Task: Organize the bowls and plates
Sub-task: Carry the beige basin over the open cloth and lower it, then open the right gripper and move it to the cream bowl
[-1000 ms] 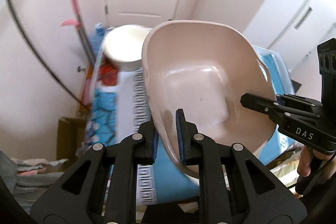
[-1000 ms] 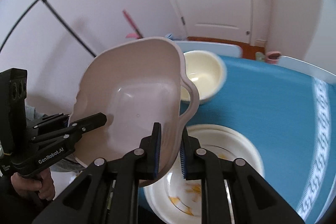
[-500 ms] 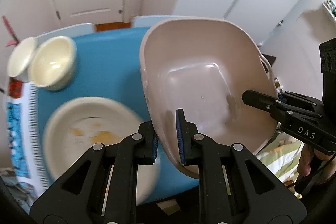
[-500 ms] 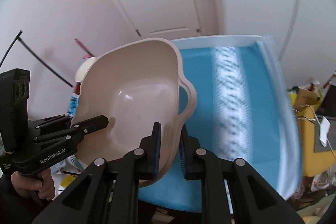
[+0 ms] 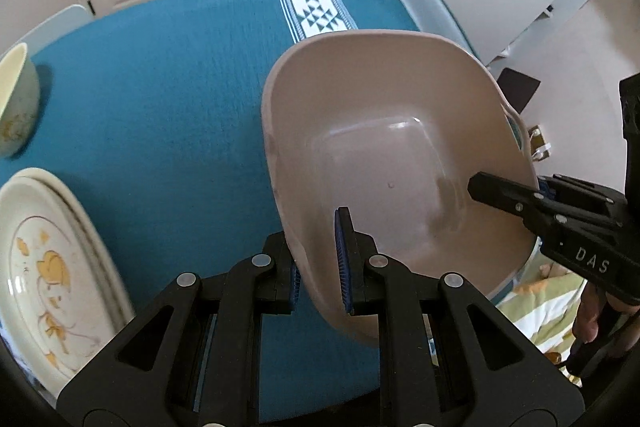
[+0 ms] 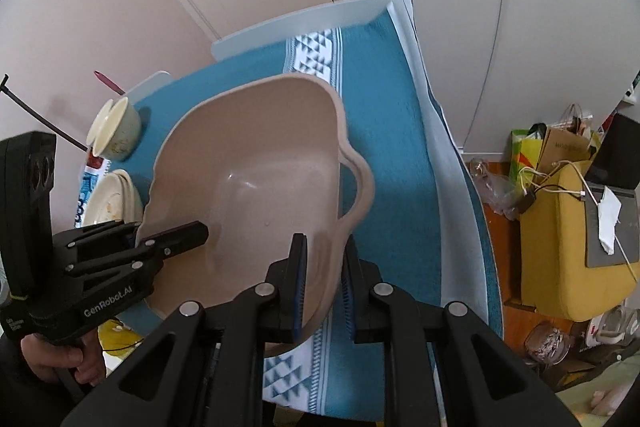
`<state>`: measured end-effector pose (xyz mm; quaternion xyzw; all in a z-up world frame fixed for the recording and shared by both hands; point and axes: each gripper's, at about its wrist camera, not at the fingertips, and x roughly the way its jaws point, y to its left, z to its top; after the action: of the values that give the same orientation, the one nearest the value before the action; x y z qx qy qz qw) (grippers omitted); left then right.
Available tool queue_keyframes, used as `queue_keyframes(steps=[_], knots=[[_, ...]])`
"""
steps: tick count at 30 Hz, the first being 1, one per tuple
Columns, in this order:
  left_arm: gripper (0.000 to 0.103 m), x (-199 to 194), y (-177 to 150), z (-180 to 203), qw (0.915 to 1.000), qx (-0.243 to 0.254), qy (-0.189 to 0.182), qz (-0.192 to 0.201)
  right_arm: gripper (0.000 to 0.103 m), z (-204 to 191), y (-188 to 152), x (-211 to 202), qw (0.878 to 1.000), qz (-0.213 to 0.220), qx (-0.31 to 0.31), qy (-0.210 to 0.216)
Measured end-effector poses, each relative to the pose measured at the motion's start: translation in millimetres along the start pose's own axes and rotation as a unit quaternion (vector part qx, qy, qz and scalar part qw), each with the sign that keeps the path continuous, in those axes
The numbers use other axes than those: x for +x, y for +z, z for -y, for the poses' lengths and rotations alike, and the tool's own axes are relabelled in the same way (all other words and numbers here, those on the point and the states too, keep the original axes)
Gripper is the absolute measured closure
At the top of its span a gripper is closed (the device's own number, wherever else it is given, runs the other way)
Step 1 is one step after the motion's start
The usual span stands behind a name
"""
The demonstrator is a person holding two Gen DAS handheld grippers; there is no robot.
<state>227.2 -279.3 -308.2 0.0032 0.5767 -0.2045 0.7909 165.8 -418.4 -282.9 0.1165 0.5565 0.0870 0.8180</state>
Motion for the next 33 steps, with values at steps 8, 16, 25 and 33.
queue_keyframes(steps=[8, 16, 25, 33], knots=[[0.090, 13.0, 2.8, -2.9, 0.9999, 0.000, 0.010, -0.006, 0.088, 13.5, -2.3, 13.0, 1.000, -0.005, 0.005, 0.021], [0.029, 15.6, 5.6, -0.8, 0.9992, 0.005, 0.040, -0.005, 0.085, 21.3, -1.2, 14.9, 0.999, -0.002, 0.030, 0.037], [0.021, -5.0, 3.7, -3.8, 0.9984, 0.015, 0.051, 0.021, 0.026, 23.0, -0.8, -1.2, 0.998, 0.032, 0.045, 0.031], [0.021, -68.0, 5.5, -27.8, 0.9944, -0.006, 0.074, 0.076, 0.026, -24.4, 24.7, -40.7, 0.995, 0.092, -0.016, 0.038]])
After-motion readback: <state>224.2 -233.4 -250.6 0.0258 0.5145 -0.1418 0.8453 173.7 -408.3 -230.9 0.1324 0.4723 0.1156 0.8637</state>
